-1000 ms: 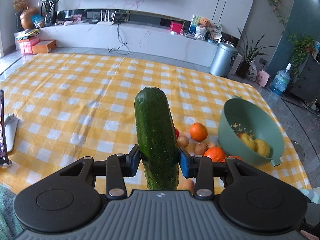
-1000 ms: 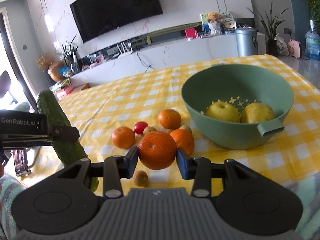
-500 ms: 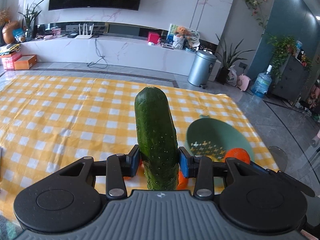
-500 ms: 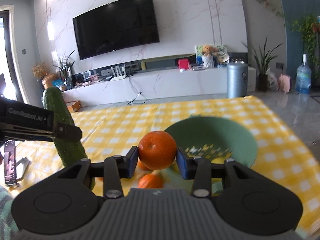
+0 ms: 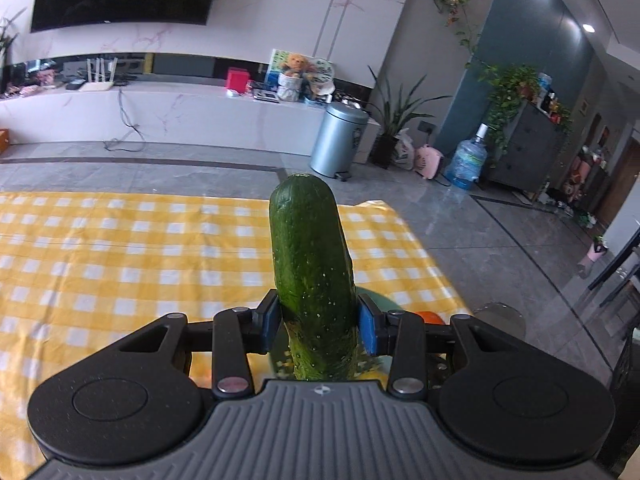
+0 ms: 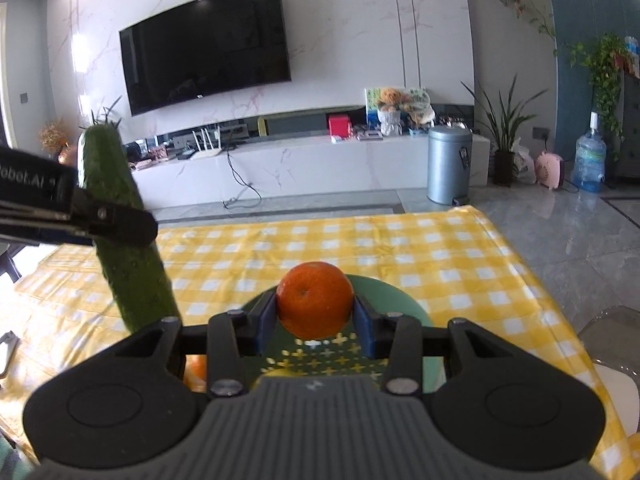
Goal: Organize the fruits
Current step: 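Lift cucumber and orange over the colander and release both inside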
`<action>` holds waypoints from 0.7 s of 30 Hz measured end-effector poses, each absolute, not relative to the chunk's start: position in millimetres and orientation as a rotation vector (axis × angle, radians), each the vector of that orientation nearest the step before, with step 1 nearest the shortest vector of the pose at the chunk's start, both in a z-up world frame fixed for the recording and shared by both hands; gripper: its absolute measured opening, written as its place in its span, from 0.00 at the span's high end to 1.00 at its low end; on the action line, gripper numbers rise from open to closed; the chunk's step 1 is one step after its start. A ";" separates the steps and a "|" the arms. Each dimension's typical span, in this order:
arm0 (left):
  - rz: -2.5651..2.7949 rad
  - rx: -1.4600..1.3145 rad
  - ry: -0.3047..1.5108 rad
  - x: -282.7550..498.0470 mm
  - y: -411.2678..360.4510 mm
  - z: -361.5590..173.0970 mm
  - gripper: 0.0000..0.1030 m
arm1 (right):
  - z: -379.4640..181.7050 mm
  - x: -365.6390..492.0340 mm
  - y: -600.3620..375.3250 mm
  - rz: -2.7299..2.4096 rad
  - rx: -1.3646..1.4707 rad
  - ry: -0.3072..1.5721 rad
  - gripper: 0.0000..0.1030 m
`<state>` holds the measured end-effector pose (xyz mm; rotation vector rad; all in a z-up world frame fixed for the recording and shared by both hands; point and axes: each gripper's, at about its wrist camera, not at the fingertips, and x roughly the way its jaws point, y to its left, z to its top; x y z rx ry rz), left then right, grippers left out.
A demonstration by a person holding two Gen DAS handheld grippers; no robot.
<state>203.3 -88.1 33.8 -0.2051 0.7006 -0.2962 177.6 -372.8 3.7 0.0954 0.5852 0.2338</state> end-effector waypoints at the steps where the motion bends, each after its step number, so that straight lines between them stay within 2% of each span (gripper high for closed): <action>1: -0.306 -0.209 0.708 210.2 -91.3 30.6 0.56 | 1.6 180.8 -375.2 0.228 0.098 0.590 0.62; 12: -0.283 -0.054 0.821 256.3 -128.1 -22.7 0.56 | -41.0 227.0 -370.5 0.189 0.156 0.670 0.62; 21: -0.274 0.034 0.819 265.6 -145.9 -35.8 0.56 | -62.3 244.6 -364.1 0.147 0.123 0.683 0.62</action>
